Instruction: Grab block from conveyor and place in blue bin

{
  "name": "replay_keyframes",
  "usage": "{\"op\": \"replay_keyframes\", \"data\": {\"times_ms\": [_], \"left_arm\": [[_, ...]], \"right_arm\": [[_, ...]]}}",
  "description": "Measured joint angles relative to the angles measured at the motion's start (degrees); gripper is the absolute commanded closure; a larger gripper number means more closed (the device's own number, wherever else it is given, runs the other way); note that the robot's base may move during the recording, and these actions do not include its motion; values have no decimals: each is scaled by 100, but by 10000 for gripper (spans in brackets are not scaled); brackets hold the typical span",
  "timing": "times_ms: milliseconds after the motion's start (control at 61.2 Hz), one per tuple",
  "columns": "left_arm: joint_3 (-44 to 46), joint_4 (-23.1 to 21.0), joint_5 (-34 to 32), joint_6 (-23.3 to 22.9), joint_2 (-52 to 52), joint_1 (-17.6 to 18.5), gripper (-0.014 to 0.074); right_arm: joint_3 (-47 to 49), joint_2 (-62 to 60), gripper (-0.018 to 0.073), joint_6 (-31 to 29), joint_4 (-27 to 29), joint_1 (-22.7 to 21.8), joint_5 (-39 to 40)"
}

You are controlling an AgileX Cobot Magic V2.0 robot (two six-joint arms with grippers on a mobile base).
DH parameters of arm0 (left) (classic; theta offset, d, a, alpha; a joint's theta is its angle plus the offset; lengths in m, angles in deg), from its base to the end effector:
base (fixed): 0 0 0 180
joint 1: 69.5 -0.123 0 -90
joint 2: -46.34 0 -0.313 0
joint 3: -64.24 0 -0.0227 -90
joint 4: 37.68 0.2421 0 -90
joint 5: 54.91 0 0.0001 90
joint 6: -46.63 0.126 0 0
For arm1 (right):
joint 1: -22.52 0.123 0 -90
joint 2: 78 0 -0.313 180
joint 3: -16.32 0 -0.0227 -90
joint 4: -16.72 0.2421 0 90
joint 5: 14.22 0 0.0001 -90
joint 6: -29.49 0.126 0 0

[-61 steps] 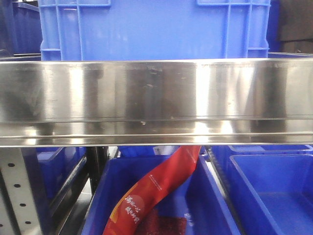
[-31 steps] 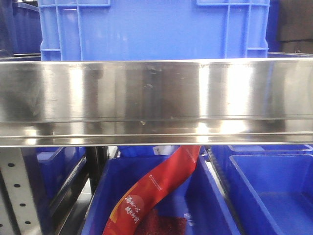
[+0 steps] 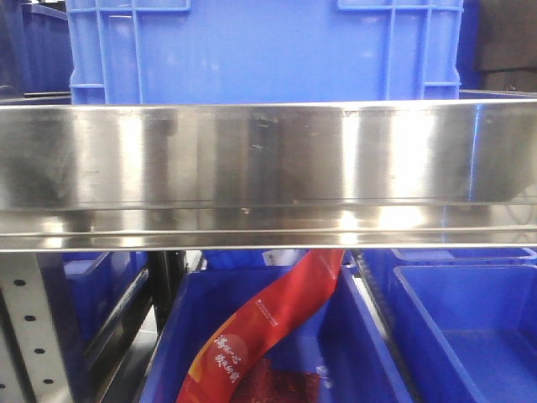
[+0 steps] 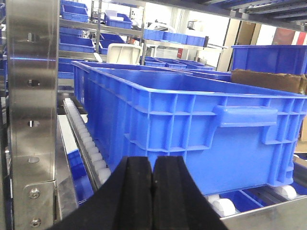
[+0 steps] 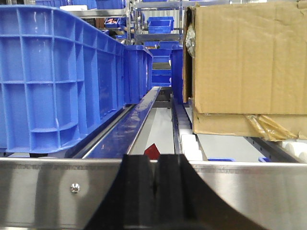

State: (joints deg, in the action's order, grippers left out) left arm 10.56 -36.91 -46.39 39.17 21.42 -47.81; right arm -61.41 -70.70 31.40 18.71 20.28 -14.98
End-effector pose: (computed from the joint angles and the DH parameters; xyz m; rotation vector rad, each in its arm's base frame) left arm 0.0696 -0.0274 0.3312 0.1984 1.5205 -0.3939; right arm 0.0544 -0.0021 0.2155 0.0798 1.4952 0.0237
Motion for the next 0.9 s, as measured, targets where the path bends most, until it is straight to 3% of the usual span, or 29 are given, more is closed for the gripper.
{"op": "replay_keyframes", "data": {"times_ms": [899], "left_arm": [[0, 75, 44, 0, 17, -39, 707]], "right_arm": [[0, 0, 727, -25, 0, 0, 0]]}}
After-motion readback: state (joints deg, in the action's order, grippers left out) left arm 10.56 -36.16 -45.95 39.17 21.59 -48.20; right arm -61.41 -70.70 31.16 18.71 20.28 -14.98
